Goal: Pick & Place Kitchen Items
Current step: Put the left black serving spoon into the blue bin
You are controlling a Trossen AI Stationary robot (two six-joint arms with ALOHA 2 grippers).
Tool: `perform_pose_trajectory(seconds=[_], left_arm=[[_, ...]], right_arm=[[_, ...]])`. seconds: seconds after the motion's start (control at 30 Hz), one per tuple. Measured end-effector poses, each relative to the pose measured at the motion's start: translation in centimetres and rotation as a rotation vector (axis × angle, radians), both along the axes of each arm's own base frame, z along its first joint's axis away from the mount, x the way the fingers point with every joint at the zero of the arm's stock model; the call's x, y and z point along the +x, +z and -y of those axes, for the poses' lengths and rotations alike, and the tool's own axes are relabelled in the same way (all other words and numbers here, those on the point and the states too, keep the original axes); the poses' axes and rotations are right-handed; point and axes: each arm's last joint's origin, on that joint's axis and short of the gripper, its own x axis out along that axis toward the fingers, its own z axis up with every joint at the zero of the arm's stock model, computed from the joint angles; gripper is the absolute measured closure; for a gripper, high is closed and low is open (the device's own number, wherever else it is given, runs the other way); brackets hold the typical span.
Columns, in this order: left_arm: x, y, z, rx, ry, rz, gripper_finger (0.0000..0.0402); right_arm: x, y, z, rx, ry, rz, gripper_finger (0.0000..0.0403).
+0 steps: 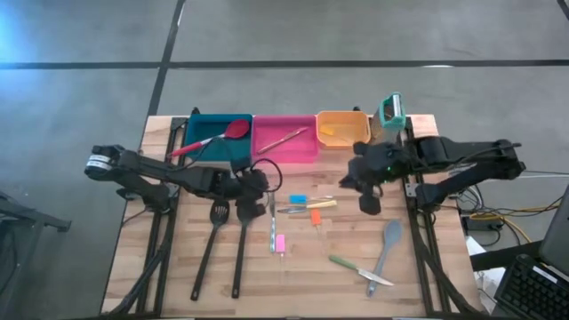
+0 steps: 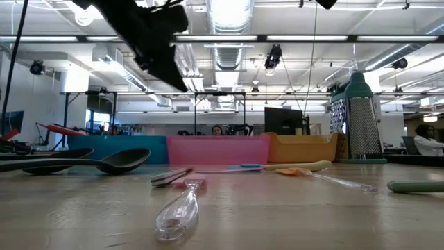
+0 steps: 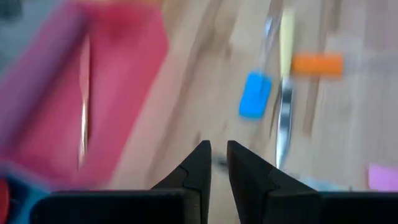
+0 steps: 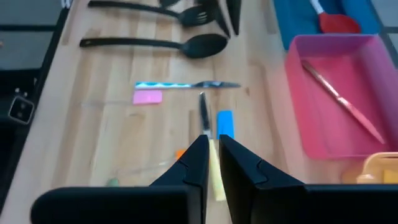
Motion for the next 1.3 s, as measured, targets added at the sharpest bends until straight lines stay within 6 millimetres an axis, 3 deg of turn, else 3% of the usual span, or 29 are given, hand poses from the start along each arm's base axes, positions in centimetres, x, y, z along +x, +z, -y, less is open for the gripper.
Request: perform_pose_trajectory(seconds=[0.33,0.6,0.73,1.07,1.3], left_arm=[[-3.4,0.8,2.6,-0.286,0.268,-0.26,0.0346],[-5.6,2.3,7.0,-0.436,0.443,-0.255,0.0346],[-6.5,2.4,8.3,-0.473,0.479,-0.273,0.0346],[-8.5,0.7,9.4,-0.551,0.511,-0.506,0.0342],[-9.1,-0.9,9.2,-0.569,0.558,-0.584,0.0291]], right_arm=[[0.7,-2.4,-2.4,-0.081,0.032,-0.09,0.0391],[1.1,-2.9,-2.4,-0.144,0.036,-0.118,0.0392],[1.2,-3.0,-2.3,-0.186,0.029,-0.118,0.0392],[1.2,-3.0,-2.3,-0.189,0.032,-0.12,0.0392],[1.3,-3.0,-2.3,-0.186,0.03,-0.111,0.0392]])
